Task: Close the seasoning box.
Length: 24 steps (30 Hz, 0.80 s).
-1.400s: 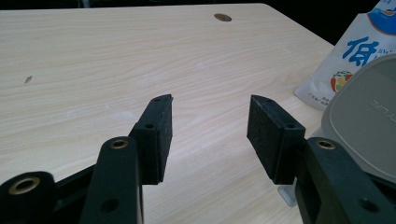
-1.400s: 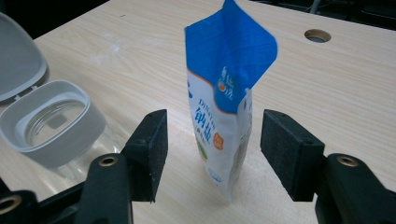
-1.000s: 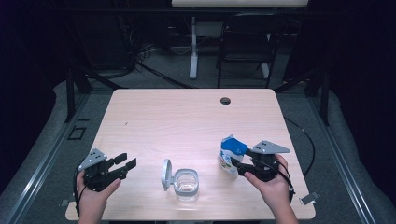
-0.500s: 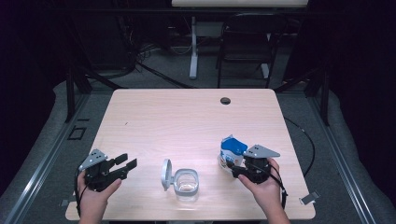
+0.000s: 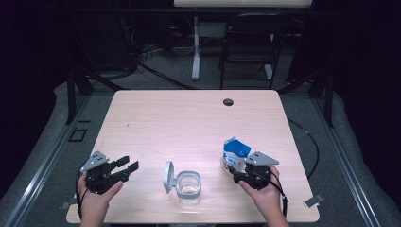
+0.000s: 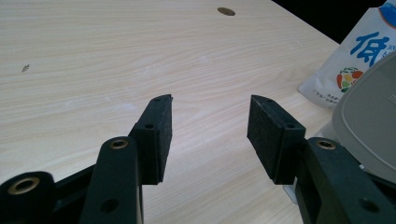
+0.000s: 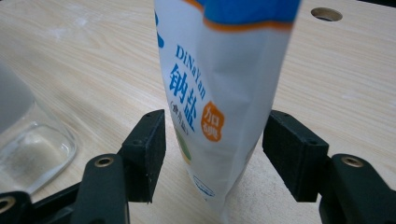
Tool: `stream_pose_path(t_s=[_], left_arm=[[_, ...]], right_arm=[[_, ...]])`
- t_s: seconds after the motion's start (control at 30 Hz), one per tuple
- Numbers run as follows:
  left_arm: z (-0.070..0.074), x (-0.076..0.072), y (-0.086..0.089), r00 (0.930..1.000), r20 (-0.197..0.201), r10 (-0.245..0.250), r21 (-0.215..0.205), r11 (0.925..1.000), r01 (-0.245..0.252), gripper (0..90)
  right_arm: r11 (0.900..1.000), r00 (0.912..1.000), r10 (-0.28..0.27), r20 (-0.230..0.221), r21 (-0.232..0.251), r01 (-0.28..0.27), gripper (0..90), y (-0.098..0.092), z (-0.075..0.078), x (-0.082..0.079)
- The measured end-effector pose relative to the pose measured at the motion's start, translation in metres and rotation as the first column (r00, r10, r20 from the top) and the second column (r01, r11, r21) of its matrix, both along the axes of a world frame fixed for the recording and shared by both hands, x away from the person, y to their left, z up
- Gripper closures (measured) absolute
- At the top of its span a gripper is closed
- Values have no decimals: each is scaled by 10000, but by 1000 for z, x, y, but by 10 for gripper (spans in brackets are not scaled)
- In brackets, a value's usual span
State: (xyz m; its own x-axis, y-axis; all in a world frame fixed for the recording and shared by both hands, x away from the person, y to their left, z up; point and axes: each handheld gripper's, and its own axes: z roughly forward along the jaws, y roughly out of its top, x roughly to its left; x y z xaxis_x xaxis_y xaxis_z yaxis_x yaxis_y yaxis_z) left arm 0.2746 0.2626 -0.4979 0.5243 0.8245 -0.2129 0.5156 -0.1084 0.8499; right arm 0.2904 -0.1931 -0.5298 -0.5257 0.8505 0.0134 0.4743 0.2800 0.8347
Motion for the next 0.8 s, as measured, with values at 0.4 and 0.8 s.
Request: stream_pose_path(t_s=[0.4,0.8], left_arm=[[-2,1,1,10000,-35,58,-19,10000,-58,507],[-4,2,1,9999,-55,93,16,10000,-93,509]], right_arm=[[9998,10000,27,57,-190,-26,381,3,-17,3],[9997,9998,-5,206,-230,10,381,6,-28,7]])
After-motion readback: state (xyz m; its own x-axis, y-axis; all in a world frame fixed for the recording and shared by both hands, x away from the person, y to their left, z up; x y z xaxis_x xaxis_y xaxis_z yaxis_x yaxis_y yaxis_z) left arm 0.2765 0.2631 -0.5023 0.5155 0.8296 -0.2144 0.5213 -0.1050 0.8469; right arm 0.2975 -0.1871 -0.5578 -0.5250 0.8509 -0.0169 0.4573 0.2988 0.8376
